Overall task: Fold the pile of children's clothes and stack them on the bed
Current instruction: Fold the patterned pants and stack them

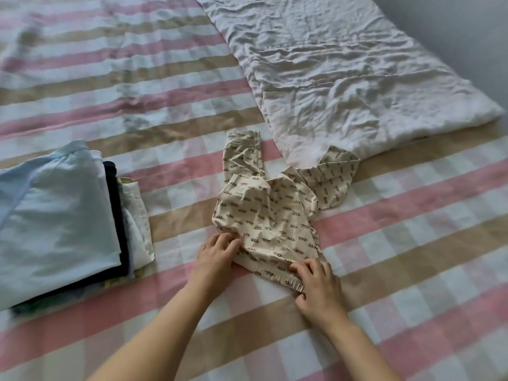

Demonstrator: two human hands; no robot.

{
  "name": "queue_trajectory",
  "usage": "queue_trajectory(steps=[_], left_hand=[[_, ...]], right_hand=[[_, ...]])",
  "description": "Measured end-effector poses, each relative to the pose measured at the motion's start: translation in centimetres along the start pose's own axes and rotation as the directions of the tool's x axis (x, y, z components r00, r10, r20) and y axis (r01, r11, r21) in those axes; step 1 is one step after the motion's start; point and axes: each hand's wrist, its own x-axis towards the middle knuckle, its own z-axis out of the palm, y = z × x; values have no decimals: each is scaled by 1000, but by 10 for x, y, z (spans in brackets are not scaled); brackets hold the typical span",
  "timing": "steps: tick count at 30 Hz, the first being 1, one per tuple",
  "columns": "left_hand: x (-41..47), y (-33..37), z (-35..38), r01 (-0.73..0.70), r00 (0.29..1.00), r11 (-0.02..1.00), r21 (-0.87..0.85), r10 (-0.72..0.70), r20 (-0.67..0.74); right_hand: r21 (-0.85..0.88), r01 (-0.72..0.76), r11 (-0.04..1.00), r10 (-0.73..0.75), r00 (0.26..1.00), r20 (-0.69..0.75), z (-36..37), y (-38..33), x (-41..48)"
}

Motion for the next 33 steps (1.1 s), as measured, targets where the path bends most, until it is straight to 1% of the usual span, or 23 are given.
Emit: queue_trajectory(steps=[1, 3, 5, 7, 8, 9, 12, 16, 19, 25, 29, 31, 33], left_hand=[[0, -2, -2, -22, 1000, 1000, 18, 22, 3], [-5, -3, -12, -27, 998, 999, 28, 26, 49], [-15, -2, -23, 44, 998, 999, 3, -44, 54], [-30, 0, -38, 106, 993, 990, -96, -110, -34], [-38, 2, -49, 115, 988, 980, -162, -130, -82], [-47, 4, -66, 109, 981, 969, -223, -142, -135], [-79, 8, -123, 58, 948, 953, -297, -146, -281], [-126, 26, -215, 13, 866, 923, -385, -203, -458], [-163, 45, -285, -17, 808, 897, -441, -247, -535], [-241, 74, -396, -56, 691, 857, -513, -338, -639], [-299, 90, -455, -92, 669, 870, -485, -306, -677], [-326, 95, -473, -91, 668, 882, -462, -290, -686], [-352, 99, -492, -65, 668, 914, -399, -258, -698]], right_hand=[[-17, 6, 1000, -5, 1000, 20, -1, 0, 1], [-16, 34, 999, -34, 999, 0, -5, -3, 1], [6, 84, 996, -84, 996, -22, -14, -6, -2], [87, 138, 987, -133, 989, -60, -28, -10, -9], [149, 161, 976, -148, 985, -92, -38, -13, -14], [215, 182, 959, -156, 979, -133, -52, -20, -21], [381, 248, 891, -164, 957, -238, -103, -42, -48], [447, 381, 809, -192, 891, -412, -182, -82, -93], [478, 469, 742, -222, 846, -485, -241, -113, -129], [503, 609, 613, -325, 775, -542, -327, -162, -199], [590, 652, 476, -367, 757, -541, -362, -194, -245], [631, 649, 426, -384, 761, -523, -371, -210, -264], [671, 641, 373, -392, 764, -512, -377, -228, -283]])
